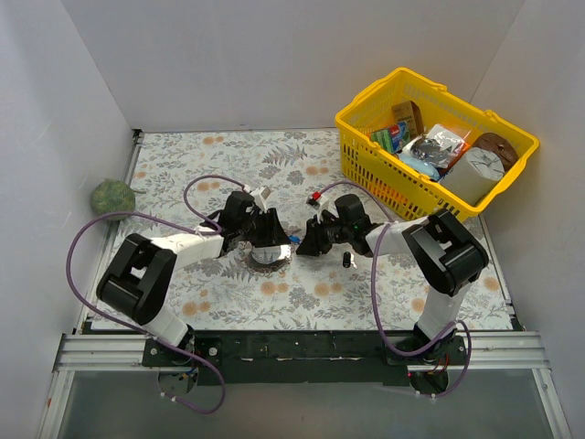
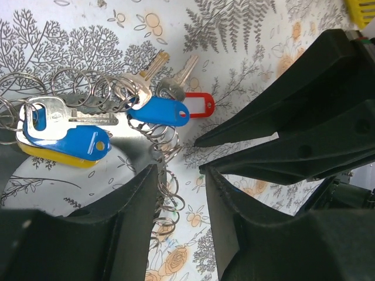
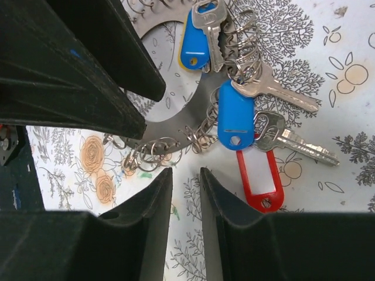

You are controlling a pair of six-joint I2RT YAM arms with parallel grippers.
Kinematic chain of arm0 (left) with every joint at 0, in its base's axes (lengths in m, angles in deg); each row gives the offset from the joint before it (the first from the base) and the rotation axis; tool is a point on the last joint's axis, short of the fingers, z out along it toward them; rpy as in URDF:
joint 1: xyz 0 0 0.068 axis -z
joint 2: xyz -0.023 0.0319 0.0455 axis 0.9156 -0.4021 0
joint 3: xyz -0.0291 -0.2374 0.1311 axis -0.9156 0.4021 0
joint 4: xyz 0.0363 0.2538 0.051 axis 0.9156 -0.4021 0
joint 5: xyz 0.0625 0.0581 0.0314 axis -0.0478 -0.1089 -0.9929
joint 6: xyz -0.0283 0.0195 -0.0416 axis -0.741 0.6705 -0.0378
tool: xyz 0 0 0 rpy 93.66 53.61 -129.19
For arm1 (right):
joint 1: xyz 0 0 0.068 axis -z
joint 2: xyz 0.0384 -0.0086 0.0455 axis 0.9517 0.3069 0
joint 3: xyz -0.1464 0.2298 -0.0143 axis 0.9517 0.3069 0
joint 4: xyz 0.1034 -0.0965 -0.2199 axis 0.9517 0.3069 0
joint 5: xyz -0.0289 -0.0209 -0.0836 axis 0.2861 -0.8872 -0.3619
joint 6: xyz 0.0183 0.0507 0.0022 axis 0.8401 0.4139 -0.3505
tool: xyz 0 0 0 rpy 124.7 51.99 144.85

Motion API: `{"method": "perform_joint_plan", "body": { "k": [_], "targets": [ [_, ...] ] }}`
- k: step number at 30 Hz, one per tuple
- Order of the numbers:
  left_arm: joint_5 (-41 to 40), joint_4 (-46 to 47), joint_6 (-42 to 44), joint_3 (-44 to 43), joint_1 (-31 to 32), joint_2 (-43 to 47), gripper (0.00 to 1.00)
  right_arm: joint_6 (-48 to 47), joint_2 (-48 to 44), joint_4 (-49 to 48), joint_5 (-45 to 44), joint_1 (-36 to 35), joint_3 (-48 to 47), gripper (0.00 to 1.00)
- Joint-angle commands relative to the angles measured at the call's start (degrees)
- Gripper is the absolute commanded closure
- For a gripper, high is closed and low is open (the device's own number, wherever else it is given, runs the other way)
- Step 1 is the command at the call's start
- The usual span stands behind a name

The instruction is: Put the keys on the keyring

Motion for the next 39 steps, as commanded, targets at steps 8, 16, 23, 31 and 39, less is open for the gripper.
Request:
{"method": "perform_joint_plan", "body": {
  "k": [8,16,23,31,39],
  "targets": [
    [1.21,3.34,1.42,-1.3,0.54,-4.04,0.65,1.01,4.2,-0.84,-0.72,-0.28,-4.44,0.71],
    [1.64,4.84,1.42,-0.94,1.68,-5.71,0.66,1.44,5.52,-2.07,-0.72,-0.37,-4.52,0.68],
    [0.86,5.28,1.33,-0.33,1.86,-6.15,0.66,1.97,5.87,-4.26,-0.37,-0.54,-4.44,0.63],
    [-0.37,5.37,1.42,-0.24,1.86,-6.41,0.69,3.73,7.36,-8.57,2.87,-0.81,-4.17,0.65],
    [-0.73,6.51,0.1,0.64,1.86,-6.07,0.71,5.31,8.07,-11.47,4.9,-0.98,-3.82,0.67]
  ]
}}
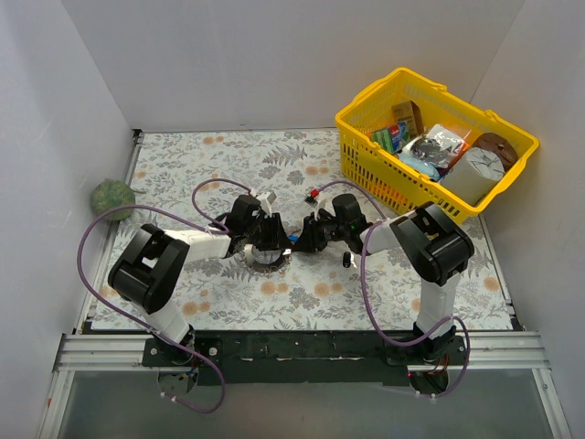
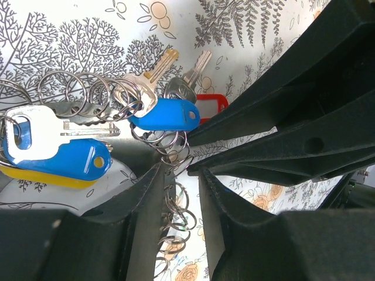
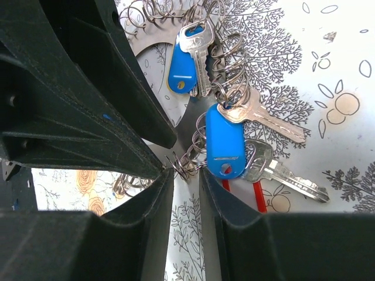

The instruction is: Put the keys on the keyring

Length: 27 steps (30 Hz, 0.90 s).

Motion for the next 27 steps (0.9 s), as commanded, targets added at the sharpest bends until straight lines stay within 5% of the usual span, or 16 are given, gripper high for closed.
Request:
{"method": "perform_joint_plan", "body": {
  "k": [1,6,12,27],
  "targets": [
    [-0.82,1.99,-0.55,0.68,0.15,0.36,0.71,1.64,0.72,-4.81,3.81,-0.98,-1.02,0.69],
    [-0.9,2.25,-0.82,0.69,0.24,1.24,0.7,3.13,1.95,-6.48,4.78,-1.16,-1.29,0.75],
    [-0.9,1.46,-1.78,0.51,-0.11,2.64,0.69,4.37,2.04,-7.18,4.95,-1.25,-1.38,0.98],
    [-5.21,-7.5,-1.0,-2.48,-1.61,17.5,0.55,2.61,-5.69,-3.58,4.69,-1.51,-1.37,0.99]
  ]
}}
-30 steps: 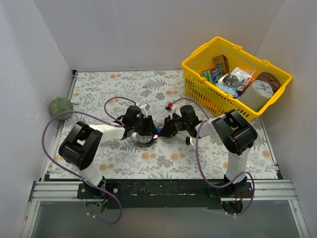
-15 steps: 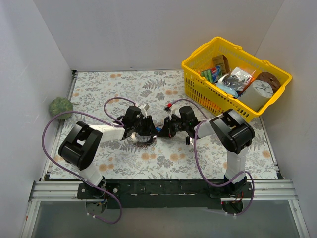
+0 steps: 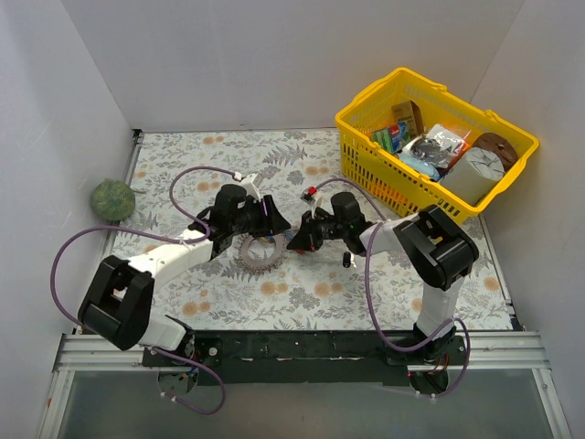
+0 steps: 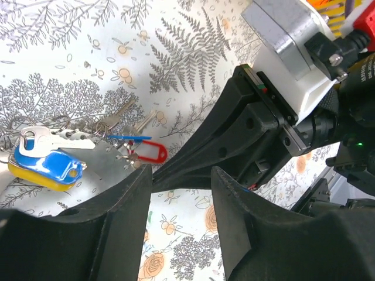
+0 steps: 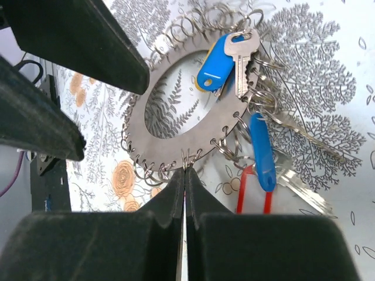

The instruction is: Put the keys on the keyring

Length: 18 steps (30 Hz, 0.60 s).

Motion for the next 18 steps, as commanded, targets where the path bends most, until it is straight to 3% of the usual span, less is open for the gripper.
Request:
{"method": "perform_joint_plan", "body": {
  "k": [1,8,15,18],
  "targets": [
    [-1.8,-3.62,1.08,-2.04,-0.49,4.43,0.56,-1.0,-5.1,-0.19,1.48,-0.35,-1.31,0.99],
    [-2.07,-5.9,1.96,-2.13,-1.28,10.05,0.55,-2.75,-11.68,4.02,1.83,-0.35,-1.48,0.99],
    [-0.13,-2.14,3.54,-1.61,-1.9,16.72,0.55,-5.21,-18.02,9.21,1.13,-0.27,-3.42,0.99],
    [0.48,-0.63,4.24,-1.25,-2.07,19.45,0.49,-6.01,-21.27,10.97,0.34,-0.27,-3.94,0.99]
  ]
}}
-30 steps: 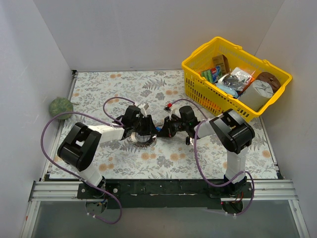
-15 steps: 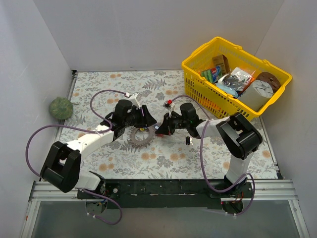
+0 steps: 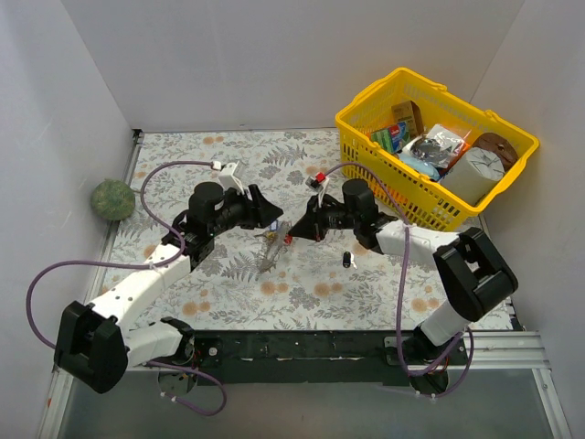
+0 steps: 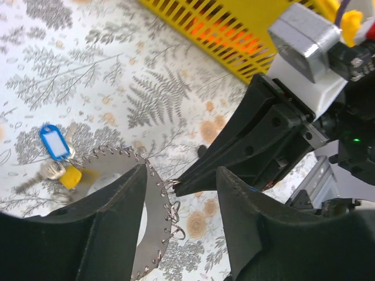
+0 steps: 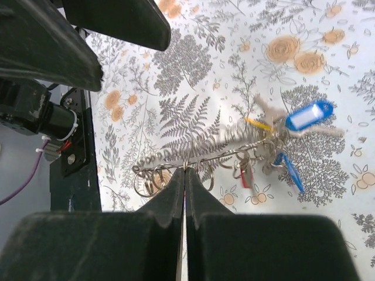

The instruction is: Put the keys on the keyring

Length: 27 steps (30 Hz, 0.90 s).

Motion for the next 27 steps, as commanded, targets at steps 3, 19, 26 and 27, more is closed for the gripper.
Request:
{"method": "perform_joint_plan", "body": {
  "k": [3,19,26,27],
  "targets": [
    [4.82,6.19,4.85,0.04,-0.37,6.44,0.49,-2.86,-8.13,3.61,0.2,0.0,-4.34,0.99],
    [25.91,18.42,5.21,1.8,-0.72,9.79,0.57,7.85,-19.73,-20.0,16.72,3.78,1.8,0.99],
    [37.06,24.66,0.2,1.27,-1.95,6.19,0.63,8.56,-21.76,-21.43,19.54,4.3,2.42,0.99],
    [37.87,25.36,-0.15,1.19,-1.95,5.66,0.65,8.82,-21.85,-21.69,19.71,4.3,2.42,0.99]
  ]
}}
